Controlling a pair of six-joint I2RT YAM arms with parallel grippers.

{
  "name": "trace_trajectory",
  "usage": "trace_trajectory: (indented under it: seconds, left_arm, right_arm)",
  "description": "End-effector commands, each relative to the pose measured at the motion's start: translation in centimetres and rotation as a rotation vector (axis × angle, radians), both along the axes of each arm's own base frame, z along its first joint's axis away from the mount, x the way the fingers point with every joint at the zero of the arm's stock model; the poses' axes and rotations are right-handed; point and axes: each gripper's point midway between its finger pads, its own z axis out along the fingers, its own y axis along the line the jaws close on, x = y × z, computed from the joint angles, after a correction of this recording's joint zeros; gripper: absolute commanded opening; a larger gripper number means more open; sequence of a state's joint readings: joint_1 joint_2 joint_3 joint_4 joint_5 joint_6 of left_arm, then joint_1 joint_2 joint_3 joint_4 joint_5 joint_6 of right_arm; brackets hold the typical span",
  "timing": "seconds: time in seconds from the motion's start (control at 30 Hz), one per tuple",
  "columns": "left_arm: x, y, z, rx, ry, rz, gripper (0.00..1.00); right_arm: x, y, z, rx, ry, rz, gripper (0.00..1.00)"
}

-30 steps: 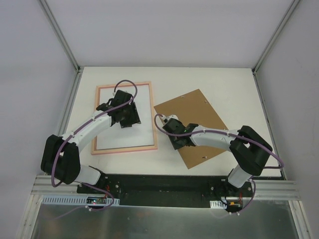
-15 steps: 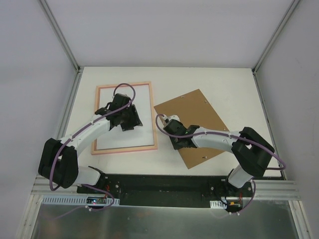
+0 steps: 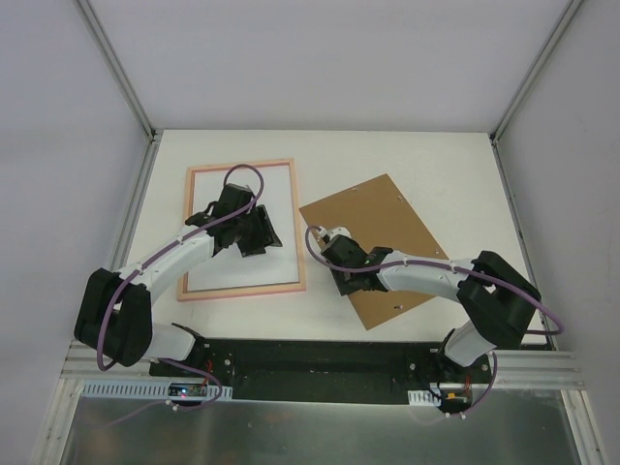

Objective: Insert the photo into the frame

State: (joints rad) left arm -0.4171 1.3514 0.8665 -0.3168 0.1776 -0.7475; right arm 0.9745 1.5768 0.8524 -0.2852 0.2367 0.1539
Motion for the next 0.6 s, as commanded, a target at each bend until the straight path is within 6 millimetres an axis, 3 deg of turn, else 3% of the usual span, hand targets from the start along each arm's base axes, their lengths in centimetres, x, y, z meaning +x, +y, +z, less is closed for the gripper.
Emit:
trace_trajectory:
  seconds: [0.0,0.57]
  left_arm:
    - [0.0,-0.3,0.7,-0.036,-0.023,-0.006,0.50]
    - [-0.2,-0.2,0.7,-0.050,-0.030,0.016,0.50]
  right_arm:
    - [-1.8,-1.7,-0.4,-0.065,0.050,0.068,0.28]
    - [-1.6,-1.9,-1.7,-0.114,0.063,0.054,0.24]
